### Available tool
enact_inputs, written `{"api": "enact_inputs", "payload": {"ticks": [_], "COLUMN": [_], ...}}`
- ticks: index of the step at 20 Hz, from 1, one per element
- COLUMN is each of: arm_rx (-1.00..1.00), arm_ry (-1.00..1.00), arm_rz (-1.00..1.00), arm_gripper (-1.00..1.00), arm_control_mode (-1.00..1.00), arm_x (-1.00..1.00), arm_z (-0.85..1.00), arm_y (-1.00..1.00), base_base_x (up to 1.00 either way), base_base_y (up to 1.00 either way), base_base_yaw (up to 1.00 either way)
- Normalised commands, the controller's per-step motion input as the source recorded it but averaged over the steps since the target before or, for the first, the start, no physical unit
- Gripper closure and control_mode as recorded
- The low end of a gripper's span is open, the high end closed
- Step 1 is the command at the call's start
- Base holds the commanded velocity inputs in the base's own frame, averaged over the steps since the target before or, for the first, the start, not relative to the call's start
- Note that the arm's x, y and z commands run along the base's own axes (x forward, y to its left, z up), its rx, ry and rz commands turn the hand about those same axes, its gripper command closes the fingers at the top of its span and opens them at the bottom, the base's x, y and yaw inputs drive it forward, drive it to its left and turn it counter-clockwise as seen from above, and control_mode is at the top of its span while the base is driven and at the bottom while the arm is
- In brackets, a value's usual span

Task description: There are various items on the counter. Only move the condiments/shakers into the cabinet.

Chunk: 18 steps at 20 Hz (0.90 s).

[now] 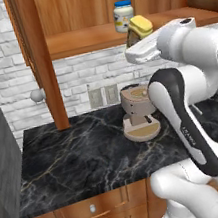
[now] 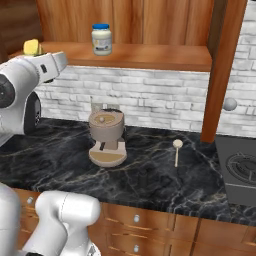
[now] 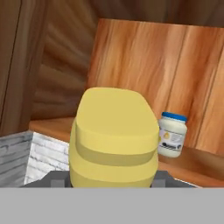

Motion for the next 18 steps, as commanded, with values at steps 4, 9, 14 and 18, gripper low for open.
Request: {"api": "enact_inputs", "payload": {"ticks": [4, 9, 14, 18], "arm_rx": [0.15, 0.15, 0.01, -0.03], "arm_ry": [0.08, 0.14, 0.01, 0.00], "arm_rz": [-0.11, -0.07, -0.06, -0.05], "arm_gripper": [1.00, 1.00, 1.00, 1.00], "arm_control_mode": [-1.00, -1.00, -1.00, -1.00], "arm_x": [0.44, 0.51, 0.27, 0.47], "arm_z": [0.35, 0.38, 0.05, 0.00], "arm_y": [0.15, 0.16, 0.27, 0.02], "base_base_x": [0.00, 0.00, 0.00, 0.00], "base_base_y": [0.00, 0.00, 0.00, 0.00], "base_base_yaw": [0.00, 0.00, 0.00, 0.00]}}
